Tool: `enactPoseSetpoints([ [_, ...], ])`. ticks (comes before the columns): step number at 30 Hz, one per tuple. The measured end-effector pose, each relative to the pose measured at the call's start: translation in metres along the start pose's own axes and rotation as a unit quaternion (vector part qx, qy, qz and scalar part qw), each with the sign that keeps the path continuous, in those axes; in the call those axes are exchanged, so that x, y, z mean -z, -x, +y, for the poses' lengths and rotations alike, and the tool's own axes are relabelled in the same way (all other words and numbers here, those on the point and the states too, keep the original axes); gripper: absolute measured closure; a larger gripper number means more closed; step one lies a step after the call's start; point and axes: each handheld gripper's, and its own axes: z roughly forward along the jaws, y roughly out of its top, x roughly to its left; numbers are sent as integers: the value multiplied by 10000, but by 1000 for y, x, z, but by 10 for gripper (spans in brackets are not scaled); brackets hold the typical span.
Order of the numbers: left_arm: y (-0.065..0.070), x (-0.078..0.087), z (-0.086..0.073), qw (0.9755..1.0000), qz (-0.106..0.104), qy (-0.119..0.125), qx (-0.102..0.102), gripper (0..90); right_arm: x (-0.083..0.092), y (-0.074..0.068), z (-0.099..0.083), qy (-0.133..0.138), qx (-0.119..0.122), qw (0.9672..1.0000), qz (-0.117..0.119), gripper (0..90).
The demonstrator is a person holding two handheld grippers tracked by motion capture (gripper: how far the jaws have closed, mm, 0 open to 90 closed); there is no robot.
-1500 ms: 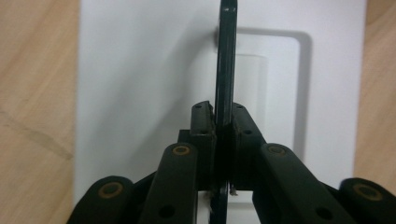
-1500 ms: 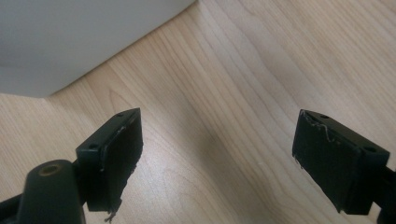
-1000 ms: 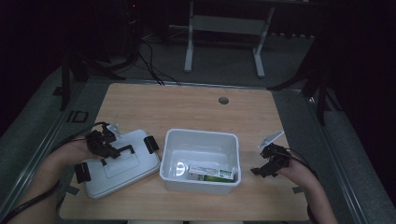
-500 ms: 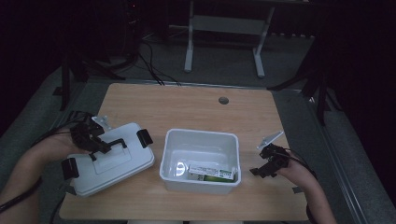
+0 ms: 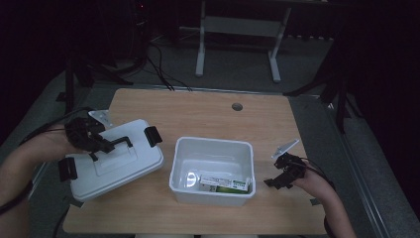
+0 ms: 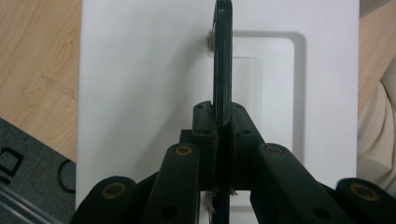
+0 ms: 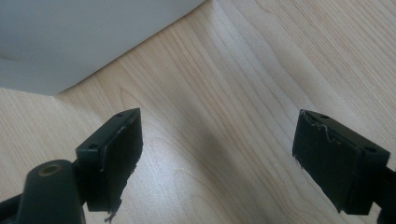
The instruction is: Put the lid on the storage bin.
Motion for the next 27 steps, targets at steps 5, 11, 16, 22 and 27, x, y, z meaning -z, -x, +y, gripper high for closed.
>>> enactPoseSetpoints([
  [5,3,11,10,9999,21,130,-52,841,0,-1,1,13,3,10000,6,157],
  [11,9,21,24,9990,-69,372,-256,841,0,-1,2,26,-23,10000,18,157],
  [16,18,25,41,9972,-251,518,-468,840,-2,-2,2,24,-23,10000,46,157],
  [22,29,25,64,9949,-324,591,-752,841,-5,-2,1,-1,-22,10000,73,157],
  [27,36,21,83,9930,-394,580,-947,840,-4,-3,0,25,-30,10000,69,157],
])
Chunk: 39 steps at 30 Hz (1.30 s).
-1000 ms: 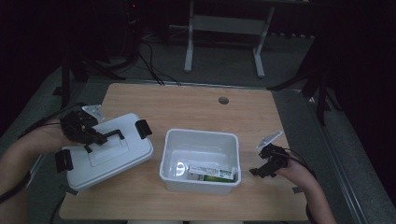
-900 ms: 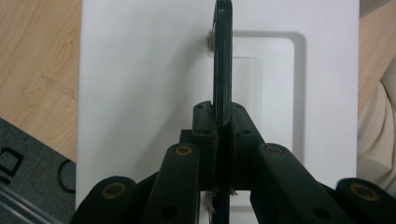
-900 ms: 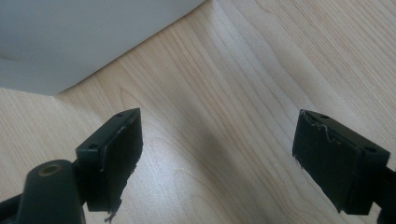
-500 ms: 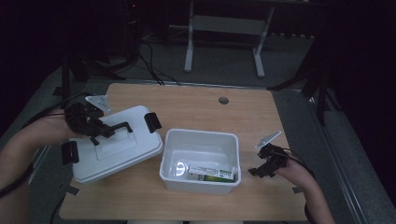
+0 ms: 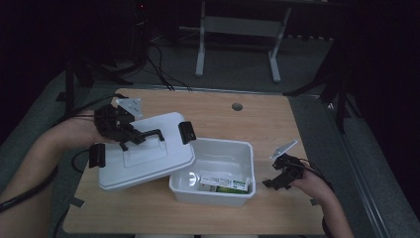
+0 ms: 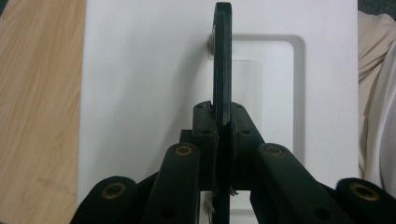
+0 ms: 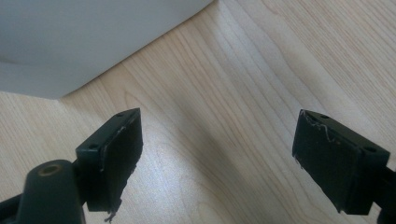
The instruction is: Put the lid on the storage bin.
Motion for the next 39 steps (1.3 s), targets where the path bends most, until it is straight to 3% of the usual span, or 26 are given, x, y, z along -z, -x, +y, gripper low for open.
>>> enactPoseSetpoints([
  [15,11,-31,53,9983,-246,-64,-529,841,0,0,-4,24,-4,10000,21,157],
  [30,25,-66,102,9934,-575,1,-993,840,0,-2,-4,40,29,10000,42,157],
  [39,32,-88,124,9906,-584,-58,-1233,840,0,-3,-5,49,24,10000,61,157],
])
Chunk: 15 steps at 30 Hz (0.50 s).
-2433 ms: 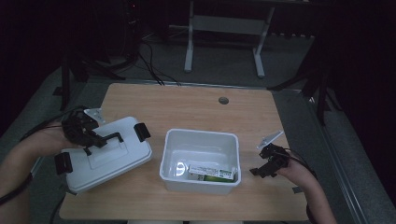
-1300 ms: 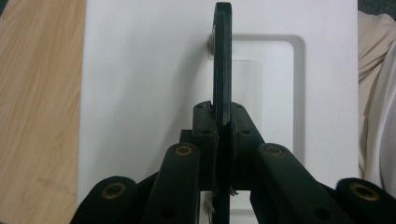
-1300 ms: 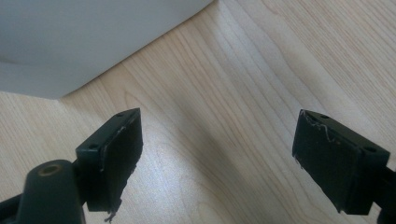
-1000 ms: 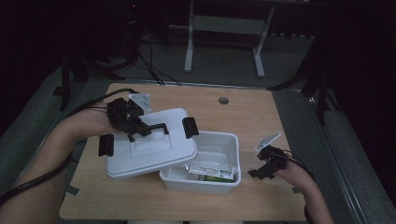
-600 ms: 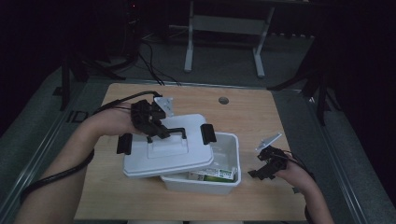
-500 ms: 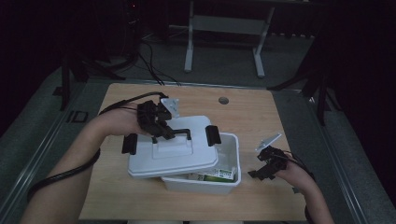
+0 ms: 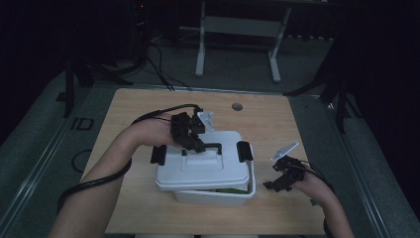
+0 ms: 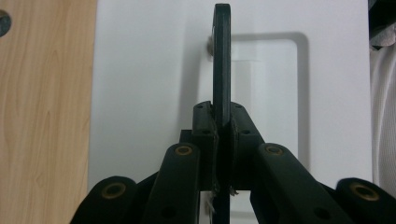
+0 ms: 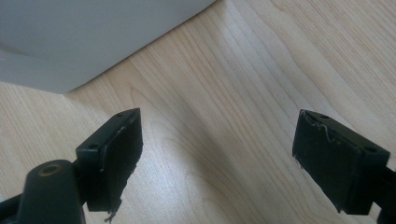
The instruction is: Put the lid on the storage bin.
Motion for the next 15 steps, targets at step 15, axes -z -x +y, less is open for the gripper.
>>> enactPoseSetpoints([
  [15,-1,-26,30,9993,-92,-144,-326,840,-4,-2,1,7,30,10000,75,157],
])
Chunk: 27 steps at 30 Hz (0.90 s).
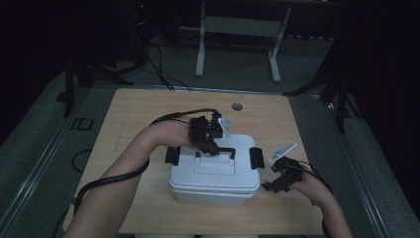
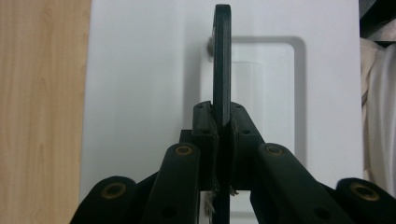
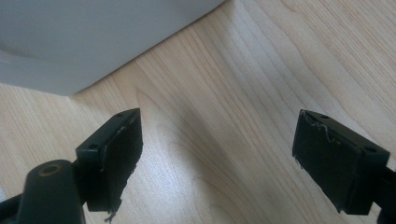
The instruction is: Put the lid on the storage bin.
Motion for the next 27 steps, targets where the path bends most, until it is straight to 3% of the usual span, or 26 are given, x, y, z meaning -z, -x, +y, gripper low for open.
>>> enactPoseSetpoints([
  [7,1,-10,-2,9999,-80,-113,27,839,0,0,-1,4,-2,10000,3,157],
  [15,-1,-17,-11,9998,-183,8,93,838,-1,0,-2,7,-44,10000,20,157],
  [21,0,-18,-10,9998,-123,-36,133,833,-3,-1,-1,-8,-17,10000,34,157],
  [22,-1,-18,-9,9999,-66,-67,113,815,-3,-1,-1,-3,-9,10000,35,157],
  [24,-1,-20,-10,9997,39,-106,201,606,-3,-1,0,-7,-5,10000,30,157],
  [25,-2,-20,-11,9995,199,-165,202,579,-2,-1,0,-3,-9,10000,27,157],
  [27,-4,-20,-12,9984,420,-62,370,417,-2,-2,0,7,-8,10000,27,157],
])
